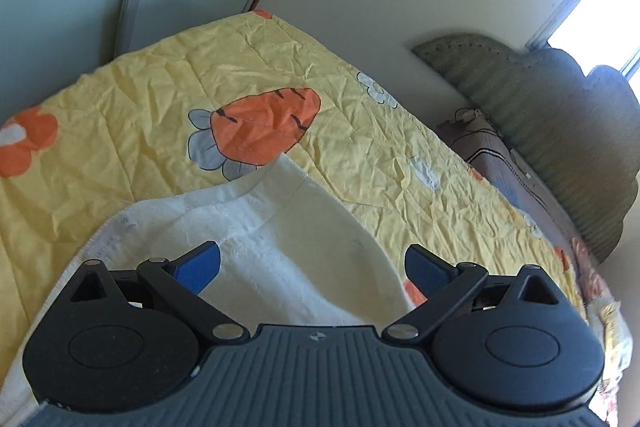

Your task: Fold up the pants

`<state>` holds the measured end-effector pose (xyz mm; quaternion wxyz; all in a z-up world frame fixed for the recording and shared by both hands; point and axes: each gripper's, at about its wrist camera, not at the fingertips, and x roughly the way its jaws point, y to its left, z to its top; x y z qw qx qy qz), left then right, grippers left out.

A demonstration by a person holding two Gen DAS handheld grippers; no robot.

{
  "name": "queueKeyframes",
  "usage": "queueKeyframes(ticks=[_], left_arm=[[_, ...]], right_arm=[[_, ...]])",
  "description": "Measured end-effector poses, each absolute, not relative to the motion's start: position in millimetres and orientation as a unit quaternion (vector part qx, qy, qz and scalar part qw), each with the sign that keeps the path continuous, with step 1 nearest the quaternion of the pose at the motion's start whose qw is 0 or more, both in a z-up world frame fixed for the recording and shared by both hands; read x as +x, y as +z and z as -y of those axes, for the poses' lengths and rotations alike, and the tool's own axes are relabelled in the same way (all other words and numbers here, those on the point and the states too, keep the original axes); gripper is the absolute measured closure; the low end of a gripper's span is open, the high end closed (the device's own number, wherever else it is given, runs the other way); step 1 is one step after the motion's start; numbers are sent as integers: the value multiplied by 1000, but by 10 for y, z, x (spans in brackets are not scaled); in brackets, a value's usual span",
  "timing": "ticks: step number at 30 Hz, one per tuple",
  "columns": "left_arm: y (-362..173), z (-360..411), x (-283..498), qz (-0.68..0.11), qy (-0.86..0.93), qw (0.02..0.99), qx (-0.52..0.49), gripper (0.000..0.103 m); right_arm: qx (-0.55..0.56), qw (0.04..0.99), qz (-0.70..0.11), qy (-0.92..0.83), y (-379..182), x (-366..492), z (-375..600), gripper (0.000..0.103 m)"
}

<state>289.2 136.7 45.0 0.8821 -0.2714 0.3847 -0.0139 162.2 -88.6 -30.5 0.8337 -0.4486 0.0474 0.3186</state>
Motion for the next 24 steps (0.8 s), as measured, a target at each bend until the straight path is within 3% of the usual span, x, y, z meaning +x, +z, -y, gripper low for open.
queueKeyframes(ticks=[5, 10, 13, 15, 16, 17, 18, 19, 24], left_arm=[[434, -1262, 3290, -423, -32, 868, -258, 3], [236, -1028, 3858, -525, -67, 815, -236, 5], [-47, -986, 4135, -587, -93, 757, -272, 14], [-183, -1013, 4205, -605, -60, 742, -283, 41], [-214, -1030, 4203, -604, -47, 743, -285, 45], [-226, -1040, 4199, -602, -46, 745, -284, 57], [-225, -1054, 4184, -600, -44, 748, -280, 85], [-228, -1074, 4158, -600, -43, 747, -283, 99], [20, -1146, 3697, -530, -22, 805, -266, 99]], right_arm=[[-459, 825, -36, 328, -400, 1361, 967, 93], [-466, 825, -20, 320, -411, 1291, 1020, 93], [-469, 823, -22, 320, -452, 1321, 1021, 93], [-471, 822, -21, 319, -465, 1303, 987, 93], [-470, 823, -22, 318, -472, 1309, 987, 93], [-467, 824, -23, 319, -477, 1316, 988, 93], [-464, 826, -24, 319, -478, 1307, 995, 93], [-462, 827, -25, 319, -478, 1313, 1002, 93], [-457, 833, -24, 312, -409, 1288, 947, 93]])
